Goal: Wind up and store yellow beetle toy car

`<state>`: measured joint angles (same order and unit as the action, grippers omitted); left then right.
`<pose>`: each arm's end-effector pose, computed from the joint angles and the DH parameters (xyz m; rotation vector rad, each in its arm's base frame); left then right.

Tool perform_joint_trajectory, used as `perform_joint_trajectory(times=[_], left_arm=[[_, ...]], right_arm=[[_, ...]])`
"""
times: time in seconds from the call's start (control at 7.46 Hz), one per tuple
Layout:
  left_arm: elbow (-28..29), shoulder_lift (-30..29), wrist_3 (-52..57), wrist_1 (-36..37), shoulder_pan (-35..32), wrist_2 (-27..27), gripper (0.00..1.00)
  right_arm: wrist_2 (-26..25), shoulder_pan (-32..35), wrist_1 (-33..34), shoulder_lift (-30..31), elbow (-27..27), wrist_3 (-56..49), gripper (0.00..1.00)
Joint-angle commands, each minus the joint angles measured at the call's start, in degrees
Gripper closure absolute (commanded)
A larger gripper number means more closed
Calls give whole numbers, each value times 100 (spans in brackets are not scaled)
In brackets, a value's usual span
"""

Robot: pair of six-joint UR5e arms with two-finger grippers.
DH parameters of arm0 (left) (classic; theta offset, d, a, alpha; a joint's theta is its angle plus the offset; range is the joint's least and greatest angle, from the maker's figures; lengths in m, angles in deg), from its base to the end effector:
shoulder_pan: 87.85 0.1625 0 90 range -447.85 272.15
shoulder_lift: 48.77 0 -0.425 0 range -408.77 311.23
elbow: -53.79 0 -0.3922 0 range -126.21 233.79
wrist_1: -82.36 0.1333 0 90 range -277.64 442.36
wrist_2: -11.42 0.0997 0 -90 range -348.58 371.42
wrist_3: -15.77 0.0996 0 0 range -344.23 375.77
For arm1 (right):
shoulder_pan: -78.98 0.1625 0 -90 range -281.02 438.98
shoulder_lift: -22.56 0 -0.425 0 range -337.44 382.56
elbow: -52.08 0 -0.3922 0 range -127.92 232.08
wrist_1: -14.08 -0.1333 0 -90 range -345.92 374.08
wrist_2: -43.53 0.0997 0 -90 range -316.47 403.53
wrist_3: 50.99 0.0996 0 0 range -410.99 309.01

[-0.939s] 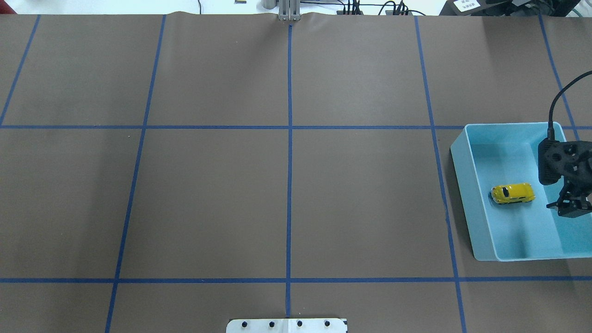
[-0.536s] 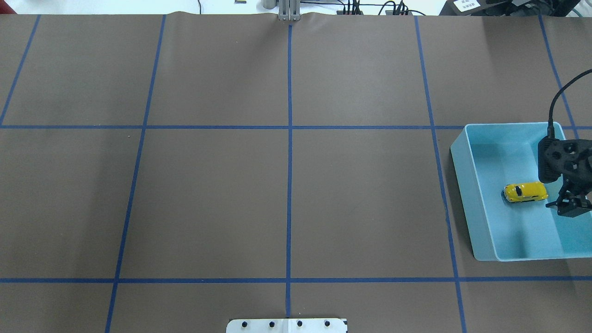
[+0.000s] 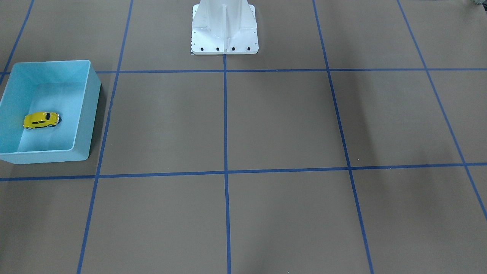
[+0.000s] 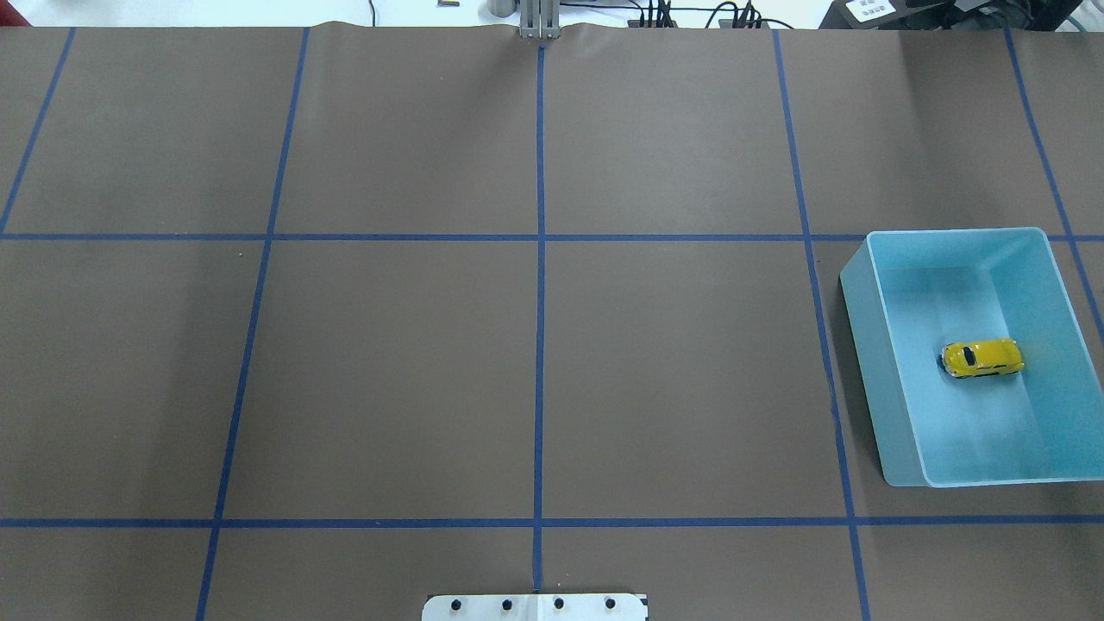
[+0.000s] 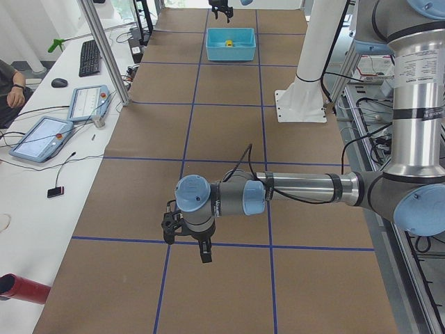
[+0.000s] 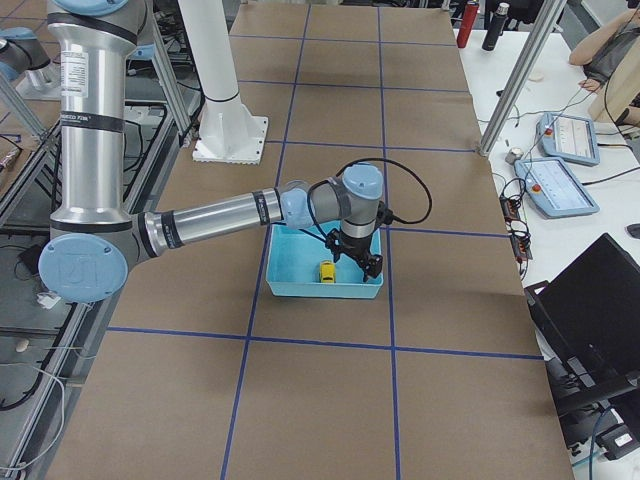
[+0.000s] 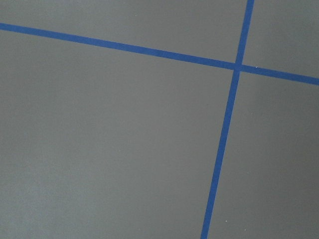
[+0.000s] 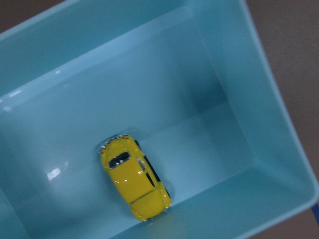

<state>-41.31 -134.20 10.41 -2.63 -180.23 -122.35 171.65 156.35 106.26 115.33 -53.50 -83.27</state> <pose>-0.0831 -0.4490 0.6620 -0.0943 0.7622 -0.1583 -0.0336 -0.4786 0.5587 0.2977 -0.6415 -0.8137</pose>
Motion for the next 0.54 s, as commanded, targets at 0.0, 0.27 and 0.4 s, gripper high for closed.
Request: perform_joint_trajectory(times=[0.0, 0.27, 0.4], left_arm=[[0, 0, 0, 0, 0, 0, 0], [0, 0, 0, 0, 9, 0, 0], [0, 0, 0, 0, 9, 0, 0]], right_arm=[[20, 883, 133, -180, 686, 1484, 0], [29, 938, 142, -50, 723, 4203, 0], [20, 1034, 150, 38, 749, 4369, 0]])
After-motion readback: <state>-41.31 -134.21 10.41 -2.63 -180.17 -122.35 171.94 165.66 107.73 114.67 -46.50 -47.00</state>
